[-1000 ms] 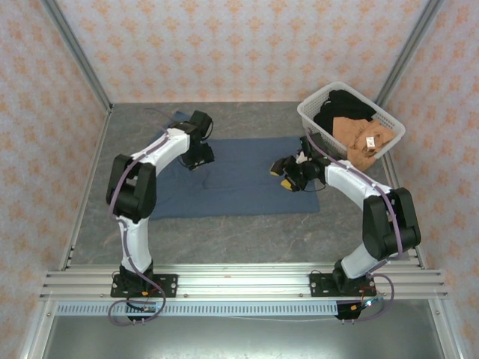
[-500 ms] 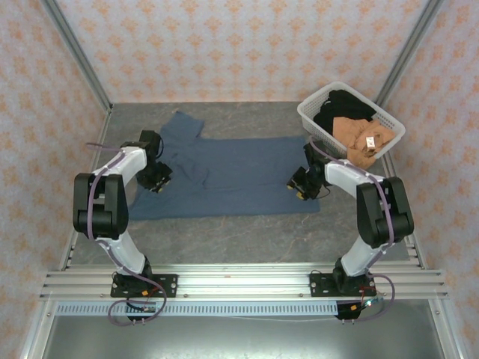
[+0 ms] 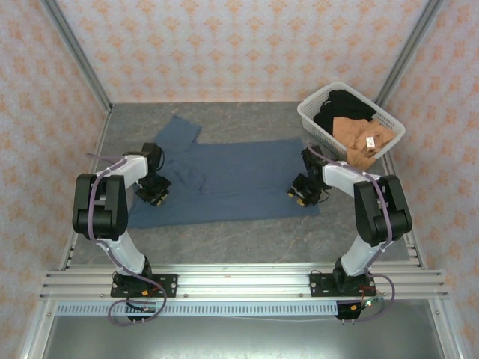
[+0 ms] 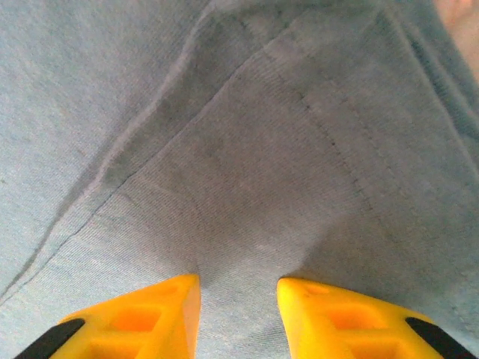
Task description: Fold and stack the t-shirts
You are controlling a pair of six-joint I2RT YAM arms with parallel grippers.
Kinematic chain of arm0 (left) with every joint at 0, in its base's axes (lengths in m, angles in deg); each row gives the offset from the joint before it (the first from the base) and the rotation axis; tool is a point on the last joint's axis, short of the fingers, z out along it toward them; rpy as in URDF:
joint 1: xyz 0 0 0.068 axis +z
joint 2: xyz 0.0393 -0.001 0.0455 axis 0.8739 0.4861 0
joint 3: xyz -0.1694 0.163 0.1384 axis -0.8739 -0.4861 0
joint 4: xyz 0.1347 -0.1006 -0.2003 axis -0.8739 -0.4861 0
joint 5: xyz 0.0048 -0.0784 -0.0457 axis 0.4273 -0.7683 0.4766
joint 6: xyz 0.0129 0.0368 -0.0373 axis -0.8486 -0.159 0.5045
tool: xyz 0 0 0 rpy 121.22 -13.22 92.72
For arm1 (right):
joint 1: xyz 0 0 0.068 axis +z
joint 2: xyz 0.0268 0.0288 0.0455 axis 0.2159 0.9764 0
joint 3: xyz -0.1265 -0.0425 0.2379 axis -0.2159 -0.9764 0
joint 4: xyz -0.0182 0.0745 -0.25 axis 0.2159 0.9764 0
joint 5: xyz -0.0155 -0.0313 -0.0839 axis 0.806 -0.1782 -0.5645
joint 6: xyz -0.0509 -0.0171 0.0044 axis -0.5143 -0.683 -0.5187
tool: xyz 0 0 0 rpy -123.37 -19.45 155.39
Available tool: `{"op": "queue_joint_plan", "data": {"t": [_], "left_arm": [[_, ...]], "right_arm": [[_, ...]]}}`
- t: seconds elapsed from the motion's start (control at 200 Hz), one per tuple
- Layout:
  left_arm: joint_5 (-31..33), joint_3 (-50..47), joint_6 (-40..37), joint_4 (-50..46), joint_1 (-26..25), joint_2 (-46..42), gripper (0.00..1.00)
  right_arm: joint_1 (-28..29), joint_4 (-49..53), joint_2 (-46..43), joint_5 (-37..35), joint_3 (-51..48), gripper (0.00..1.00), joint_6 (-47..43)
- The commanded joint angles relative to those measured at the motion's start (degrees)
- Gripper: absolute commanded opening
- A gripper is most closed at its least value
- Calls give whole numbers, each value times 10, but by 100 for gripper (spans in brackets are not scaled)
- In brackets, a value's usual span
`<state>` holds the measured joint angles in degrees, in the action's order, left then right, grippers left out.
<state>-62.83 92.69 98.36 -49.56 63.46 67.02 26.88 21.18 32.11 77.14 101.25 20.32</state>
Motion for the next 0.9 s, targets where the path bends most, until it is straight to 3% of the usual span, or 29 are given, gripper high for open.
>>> {"op": "queue_joint_plan", "data": {"t": [0.0,0.235,0.515,0.721,0.896], "left_arm": [[64,-44,0,-60,11,-7,18],[58,-83,-19,-59,11,-34,18],[71,-98,-33,-75,9,-75,18],[65,47,-46,-89,-10,-94,29],[44,232,-58,-74,-33,16,39]], "right_arm": [[14,127,13,-16,-55,36,-1],[20,188,-1,17,-89,38,-33],[31,167,-99,21,-153,41,25],[31,120,-192,-10,-62,52,22],[26,52,-191,-47,14,55,-1]]}}
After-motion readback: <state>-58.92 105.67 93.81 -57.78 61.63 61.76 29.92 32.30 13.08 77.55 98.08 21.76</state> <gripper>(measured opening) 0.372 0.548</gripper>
